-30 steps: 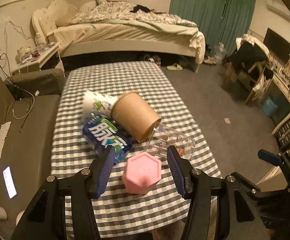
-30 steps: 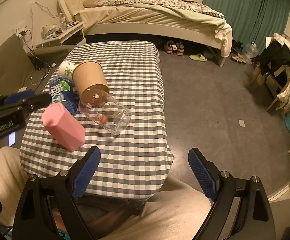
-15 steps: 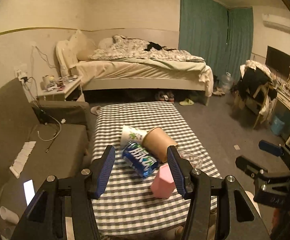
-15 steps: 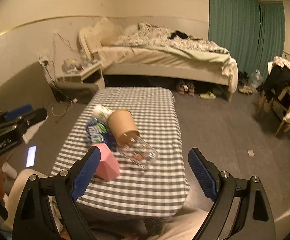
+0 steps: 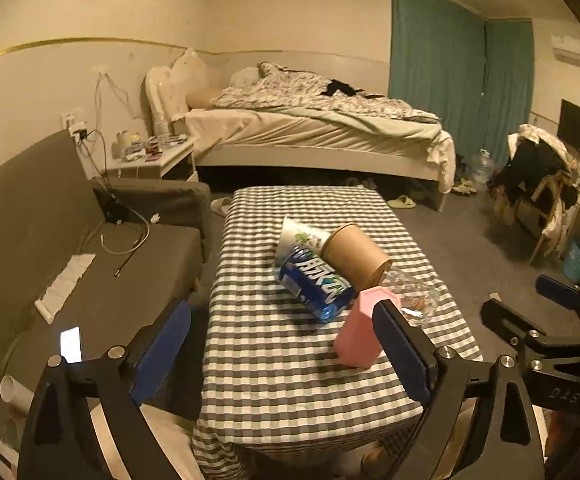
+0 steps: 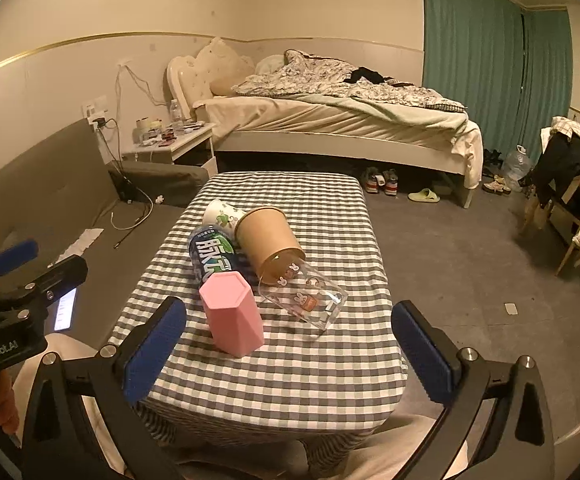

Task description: Flip cup upside down

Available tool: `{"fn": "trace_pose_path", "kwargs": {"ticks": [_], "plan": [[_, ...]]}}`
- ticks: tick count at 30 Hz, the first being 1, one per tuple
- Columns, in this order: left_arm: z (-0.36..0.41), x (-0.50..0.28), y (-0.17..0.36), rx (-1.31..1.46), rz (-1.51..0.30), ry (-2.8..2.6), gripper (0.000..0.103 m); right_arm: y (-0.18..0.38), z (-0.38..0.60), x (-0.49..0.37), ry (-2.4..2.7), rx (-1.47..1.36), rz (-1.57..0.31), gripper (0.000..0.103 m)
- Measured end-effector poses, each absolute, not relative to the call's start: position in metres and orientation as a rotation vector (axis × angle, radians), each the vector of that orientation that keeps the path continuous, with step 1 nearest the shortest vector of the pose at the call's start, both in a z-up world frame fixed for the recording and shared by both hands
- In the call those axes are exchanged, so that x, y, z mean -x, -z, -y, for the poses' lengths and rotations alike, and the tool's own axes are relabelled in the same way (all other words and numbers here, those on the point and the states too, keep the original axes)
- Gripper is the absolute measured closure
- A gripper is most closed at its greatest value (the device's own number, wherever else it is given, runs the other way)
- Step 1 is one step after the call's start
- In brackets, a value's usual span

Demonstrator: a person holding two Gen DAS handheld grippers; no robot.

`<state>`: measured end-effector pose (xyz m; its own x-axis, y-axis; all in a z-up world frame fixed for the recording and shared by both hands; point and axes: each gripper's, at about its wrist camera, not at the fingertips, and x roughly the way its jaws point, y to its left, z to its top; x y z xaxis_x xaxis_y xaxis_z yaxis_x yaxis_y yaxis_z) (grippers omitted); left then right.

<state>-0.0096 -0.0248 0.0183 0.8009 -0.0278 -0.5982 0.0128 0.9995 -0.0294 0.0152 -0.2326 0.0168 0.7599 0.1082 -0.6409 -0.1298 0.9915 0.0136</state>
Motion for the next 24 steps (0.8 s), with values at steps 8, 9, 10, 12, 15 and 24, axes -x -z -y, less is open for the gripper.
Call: {"fn": "trace_pose_path", "kwargs": {"ticks": [8, 9, 10, 12, 15, 24], "plan": [[0.012, 0.009, -0.013, 0.053, -0.652, -0.011, 0.002, -0.014, 0.234, -0.018, -0.092, 0.04, -0.698, 0.0], [0.012, 0.009, -0.012, 0.053, -0.654, -0.011, 0.002, -0.014, 0.234, -0.019, -0.091, 0.041, -0.699, 0.0], [0.01, 0.009, -0.011, 0.053, -0.656, -0.012, 0.002, -0.013, 0.234, -0.019, -0.089, 0.042, -0.699, 0.0], [0.009, 0.008, -0.011, 0.054, -0.658, -0.011, 0.002, -0.011, 0.233, -0.02, -0.09, 0.04, -0.704, 0.0], [0.008, 0.008, -0.011, 0.053, -0.659, -0.014, 0.002, -0.01, 0.232, -0.022, -0.088, 0.044, -0.707, 0.0], [0.005, 0.006, -0.01, 0.055, -0.657, -0.025, 0.002, -0.01, 0.229, -0.024, -0.088, 0.052, -0.709, 0.0]]}}
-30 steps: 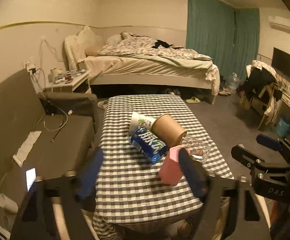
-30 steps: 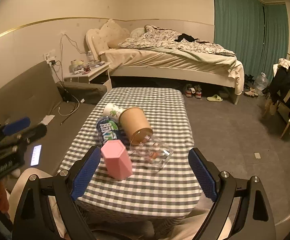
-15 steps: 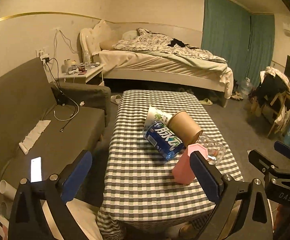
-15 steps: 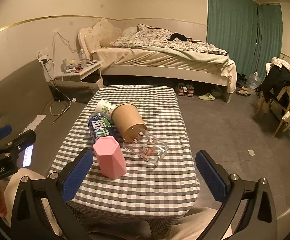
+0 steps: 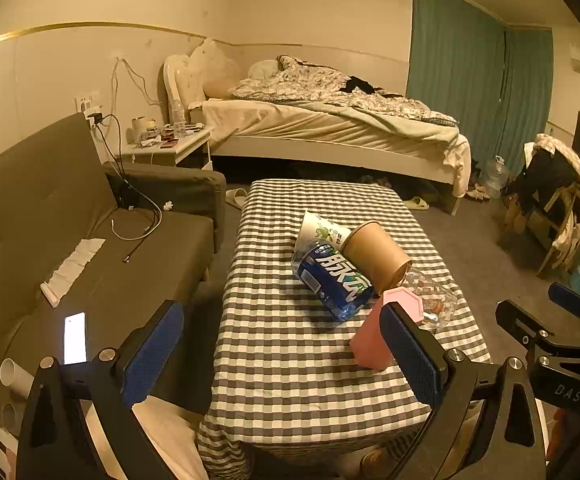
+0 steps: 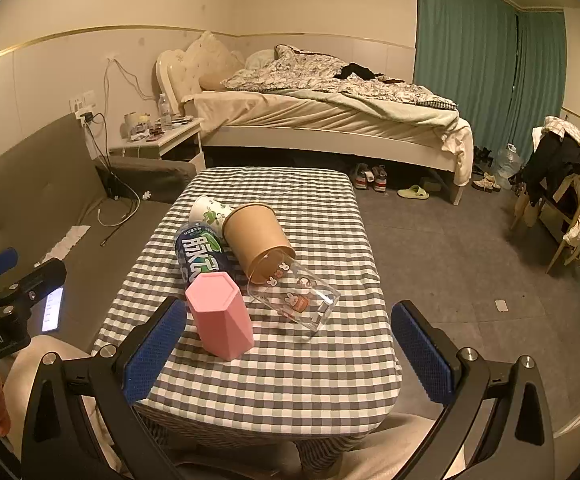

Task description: Flip cup upside down

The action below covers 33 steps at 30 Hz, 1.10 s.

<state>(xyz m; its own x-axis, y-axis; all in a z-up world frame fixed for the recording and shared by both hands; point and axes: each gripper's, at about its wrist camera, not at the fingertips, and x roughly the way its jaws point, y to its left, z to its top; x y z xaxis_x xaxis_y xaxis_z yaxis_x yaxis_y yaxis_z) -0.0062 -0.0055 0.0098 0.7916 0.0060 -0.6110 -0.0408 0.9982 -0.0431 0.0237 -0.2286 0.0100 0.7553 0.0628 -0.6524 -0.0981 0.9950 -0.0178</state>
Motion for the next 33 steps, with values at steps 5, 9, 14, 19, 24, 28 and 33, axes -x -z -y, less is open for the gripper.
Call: {"fn": "trace_pose_path", "kwargs": {"ticks": [5, 9, 14, 19, 24, 28, 33], "plan": [[0.005, 0.0055, -0.0092, 0.052, -0.658, -0.026, 0.002, -0.008, 0.2296, -0.0245, -0.085, 0.052, -0.716, 0.0], [0.0043, 0.0055, -0.0076, 0.051, -0.661, -0.025, 0.002, -0.0073, 0.2301, -0.0243, -0.085, 0.051, -0.718, 0.0], [0.0044, 0.0062, -0.0068, 0.052, -0.664, -0.026, 0.002, -0.0061, 0.23, -0.0241, -0.084, 0.05, -0.721, 0.0], [0.0049, 0.0068, -0.0051, 0.05, -0.669, -0.028, 0.002, -0.0055, 0.2305, -0.0245, -0.08, 0.047, -0.723, 0.0], [0.0053, 0.007, -0.0049, 0.048, -0.668, -0.028, 0.002, -0.0046, 0.2314, -0.0242, -0.078, 0.046, -0.725, 0.0], [0.0051, 0.007, -0.004, 0.047, -0.669, -0.029, 0.002, -0.0042, 0.2318, -0.0241, -0.078, 0.045, -0.727, 0.0], [0.0055, 0.007, -0.0042, 0.047, -0.671, -0.03, 0.001, -0.0027, 0.2318, -0.0239, -0.074, 0.042, -0.732, 0.0]]}}
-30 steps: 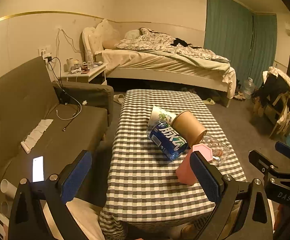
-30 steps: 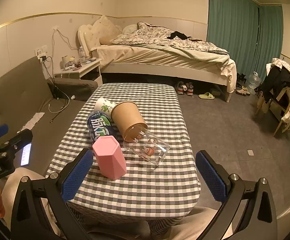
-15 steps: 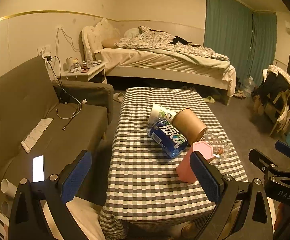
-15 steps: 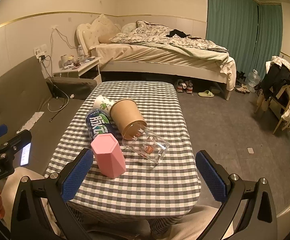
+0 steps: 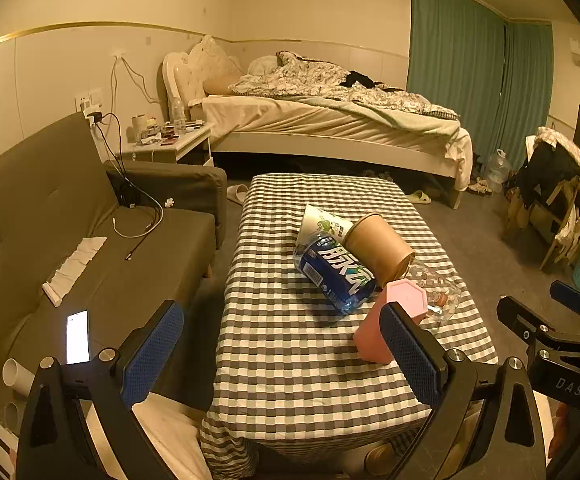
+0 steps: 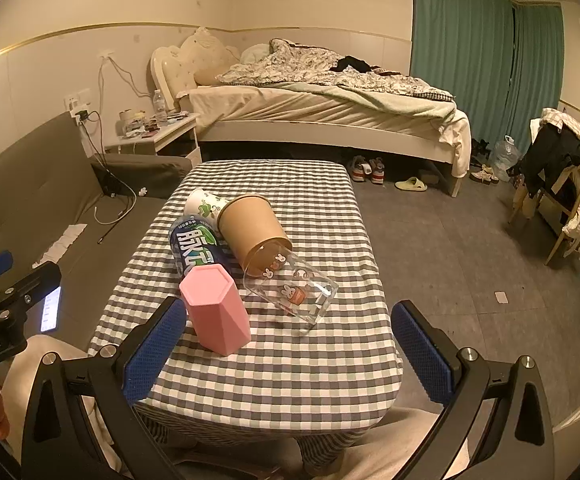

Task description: Flip cup upside down

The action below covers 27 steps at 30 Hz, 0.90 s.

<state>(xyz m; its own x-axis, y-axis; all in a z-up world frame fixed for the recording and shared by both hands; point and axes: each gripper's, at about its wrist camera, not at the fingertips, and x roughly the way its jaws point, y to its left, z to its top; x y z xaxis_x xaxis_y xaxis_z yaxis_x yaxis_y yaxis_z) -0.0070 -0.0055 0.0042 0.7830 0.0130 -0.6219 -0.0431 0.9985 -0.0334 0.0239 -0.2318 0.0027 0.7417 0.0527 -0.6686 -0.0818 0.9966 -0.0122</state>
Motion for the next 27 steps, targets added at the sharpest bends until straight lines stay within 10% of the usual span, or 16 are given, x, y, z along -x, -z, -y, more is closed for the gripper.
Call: {"fn": "trace_pose_path", "kwargs": {"ticks": [27], "plan": [[0.0033, 0.0101, 0.0001, 0.037, -0.669, -0.031, 0.001, 0.0047, 0.2278, -0.0252, -0.069, 0.033, -0.759, 0.0]]}}
